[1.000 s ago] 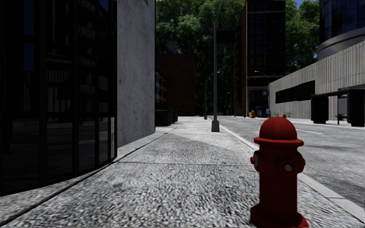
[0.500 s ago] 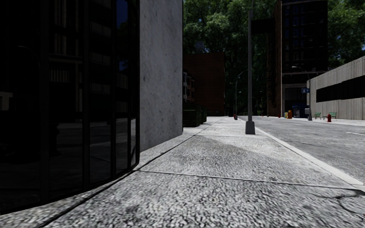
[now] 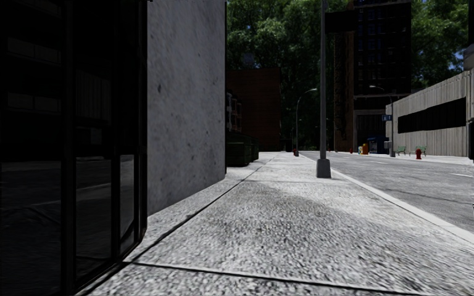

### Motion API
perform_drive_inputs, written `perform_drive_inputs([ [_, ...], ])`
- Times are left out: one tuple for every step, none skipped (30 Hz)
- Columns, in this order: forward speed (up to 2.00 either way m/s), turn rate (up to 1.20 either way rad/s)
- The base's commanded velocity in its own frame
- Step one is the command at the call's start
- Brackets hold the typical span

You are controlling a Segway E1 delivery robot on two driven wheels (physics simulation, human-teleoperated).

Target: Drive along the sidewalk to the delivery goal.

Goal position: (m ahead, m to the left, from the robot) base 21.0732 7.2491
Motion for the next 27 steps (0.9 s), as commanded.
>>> perform_drive_inputs([
  [2.0,-0.46],
  [2.0,-0.46],
  [2.0,-0.5],
  [2.0,-0.53],
  [2.0,-0.53],
  [2.0,-0.53],
  [2.0,-0.53],
  [2.0,-0.53],
  [2.0,-0.53],
  [2.0,-0.53],
  [2.0,-0.52],
  [2.0,-0.37],
  [2.0,-0.14],
  [2.0,-0.14],
  [2.0,0.0],
  [2.0,0.0],
  [2.0,0.0],
  [2.0,0.0],
  [2.0,0.0],
  [2.0,0.0],
  [2.0,0.0],
  [2.0,0.0],
  [2.0,0.0],
  [2.0,0.0],
  [2.0,0.0],
  [2.0,0.0],
  [2.0,0.0],
])
